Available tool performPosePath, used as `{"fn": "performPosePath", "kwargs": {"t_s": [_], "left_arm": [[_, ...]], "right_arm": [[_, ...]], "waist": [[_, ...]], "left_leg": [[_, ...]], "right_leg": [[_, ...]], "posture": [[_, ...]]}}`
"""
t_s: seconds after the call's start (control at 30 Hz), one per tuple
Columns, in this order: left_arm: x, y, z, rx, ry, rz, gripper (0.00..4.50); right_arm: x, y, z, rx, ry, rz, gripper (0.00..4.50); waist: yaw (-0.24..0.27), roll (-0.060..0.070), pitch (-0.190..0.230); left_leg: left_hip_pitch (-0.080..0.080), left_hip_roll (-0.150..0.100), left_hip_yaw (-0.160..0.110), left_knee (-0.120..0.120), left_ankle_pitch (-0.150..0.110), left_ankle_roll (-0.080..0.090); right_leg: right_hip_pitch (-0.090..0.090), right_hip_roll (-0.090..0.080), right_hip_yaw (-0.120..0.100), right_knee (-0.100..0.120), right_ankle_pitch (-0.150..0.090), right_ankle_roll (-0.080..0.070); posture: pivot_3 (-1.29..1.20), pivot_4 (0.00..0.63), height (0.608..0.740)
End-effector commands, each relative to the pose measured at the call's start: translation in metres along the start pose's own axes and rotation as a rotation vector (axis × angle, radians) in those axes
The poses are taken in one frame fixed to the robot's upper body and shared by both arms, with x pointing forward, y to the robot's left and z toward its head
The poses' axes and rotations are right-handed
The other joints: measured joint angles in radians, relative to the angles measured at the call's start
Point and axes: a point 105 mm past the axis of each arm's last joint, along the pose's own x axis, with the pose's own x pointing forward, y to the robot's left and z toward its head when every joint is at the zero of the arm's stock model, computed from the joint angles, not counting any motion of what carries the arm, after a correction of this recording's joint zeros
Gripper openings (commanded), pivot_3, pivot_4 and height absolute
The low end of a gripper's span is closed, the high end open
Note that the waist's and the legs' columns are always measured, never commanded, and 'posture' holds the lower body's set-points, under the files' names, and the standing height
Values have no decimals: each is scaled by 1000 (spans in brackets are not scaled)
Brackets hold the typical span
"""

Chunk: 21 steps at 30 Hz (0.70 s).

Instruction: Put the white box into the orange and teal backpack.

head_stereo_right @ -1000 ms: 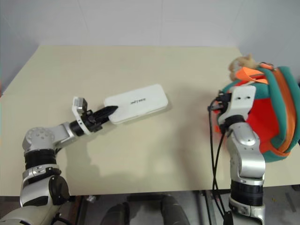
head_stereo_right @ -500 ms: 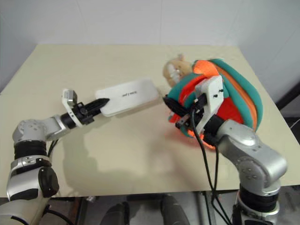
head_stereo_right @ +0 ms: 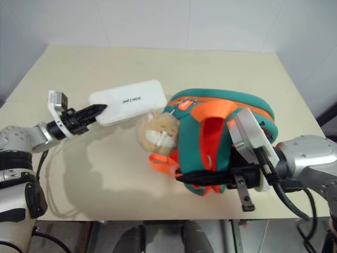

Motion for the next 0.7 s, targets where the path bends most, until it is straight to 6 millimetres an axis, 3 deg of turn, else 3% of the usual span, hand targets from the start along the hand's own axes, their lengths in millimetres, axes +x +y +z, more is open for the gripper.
{"fn": "performPosePath", "kwargs": {"t_s": [0.03,0.17,0.27,0.37,0.7], "left_arm": [[-5,-41,27,279,-34,-154,1291],[-12,-75,36,501,-59,-269,1291],[-16,-92,30,578,-14,-318,1291],[-16,-101,13,631,93,-340,1291],[-20,-123,1,669,113,-393,1291]], "right_arm": [[-23,-10,-14,-91,100,17,0],[-42,-28,-23,-130,106,-15,0],[-51,-40,-27,-145,102,-48,0],[-57,-50,-30,-139,103,-81,0],[-49,-48,-38,-86,81,-68,0]], "waist": [[3,0,0],[1,0,0],[-3,0,1],[-7,0,1],[-6,1,1]], "left_leg": [[-1,0,0,1,0,0],[0,0,1,1,0,0],[0,0,1,2,0,0],[1,0,1,3,0,0],[0,0,1,13,0,0]], "right_leg": [[-1,0,0,0,0,0],[-1,0,0,2,0,0],[-1,0,0,3,0,0],[-1,0,1,4,0,0],[-1,0,1,14,0,0]], "posture": [[0,150,740],[0,150,740],[0,150,740],[0,150,740],[0,150,740]]}}
